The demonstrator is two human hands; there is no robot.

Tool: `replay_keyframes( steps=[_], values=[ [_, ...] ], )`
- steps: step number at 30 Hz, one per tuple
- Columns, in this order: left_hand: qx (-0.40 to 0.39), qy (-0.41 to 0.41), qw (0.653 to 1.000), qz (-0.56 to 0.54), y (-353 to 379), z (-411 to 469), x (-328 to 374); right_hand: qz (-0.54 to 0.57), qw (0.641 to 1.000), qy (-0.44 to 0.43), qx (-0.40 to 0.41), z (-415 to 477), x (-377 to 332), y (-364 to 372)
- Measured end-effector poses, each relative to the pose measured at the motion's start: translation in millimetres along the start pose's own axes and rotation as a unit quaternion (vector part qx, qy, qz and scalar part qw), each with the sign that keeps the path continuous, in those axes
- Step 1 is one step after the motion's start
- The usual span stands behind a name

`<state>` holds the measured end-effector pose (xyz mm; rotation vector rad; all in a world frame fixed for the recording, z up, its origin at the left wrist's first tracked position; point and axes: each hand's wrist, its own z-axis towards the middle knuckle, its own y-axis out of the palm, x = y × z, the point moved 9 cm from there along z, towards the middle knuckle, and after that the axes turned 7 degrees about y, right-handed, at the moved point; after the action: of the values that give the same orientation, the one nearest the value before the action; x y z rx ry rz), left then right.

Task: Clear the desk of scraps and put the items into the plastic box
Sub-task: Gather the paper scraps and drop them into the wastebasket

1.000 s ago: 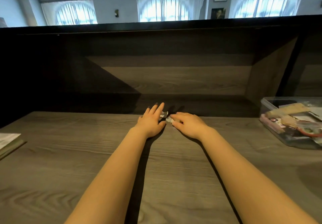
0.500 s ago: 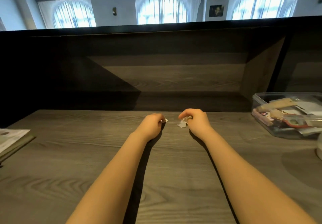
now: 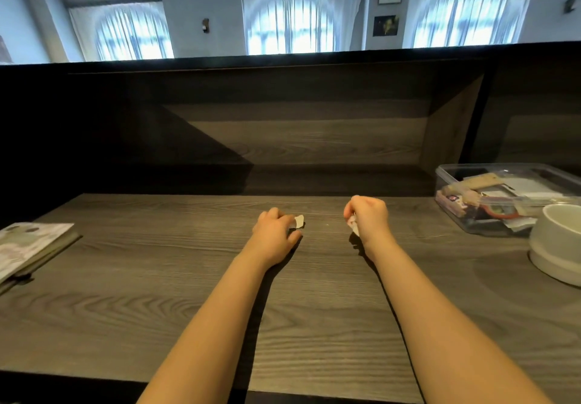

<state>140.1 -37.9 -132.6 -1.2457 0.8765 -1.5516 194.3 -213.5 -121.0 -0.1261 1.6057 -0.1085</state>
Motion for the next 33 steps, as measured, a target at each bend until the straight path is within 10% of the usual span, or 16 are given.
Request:
replay_keyframes(
  steps=[15, 33],
  values=[
    [0.045, -0.007, 0.999, -0.005, -5, 3, -1, -0.1, 0.985, -0.121, 0.07, 8, -28, -2],
    [0.003, -0.055, 0.995, 0.079, 1, 3, -2, -0.235, 0.951, -0.197, -0.033, -12, -39, 40]
  ],
)
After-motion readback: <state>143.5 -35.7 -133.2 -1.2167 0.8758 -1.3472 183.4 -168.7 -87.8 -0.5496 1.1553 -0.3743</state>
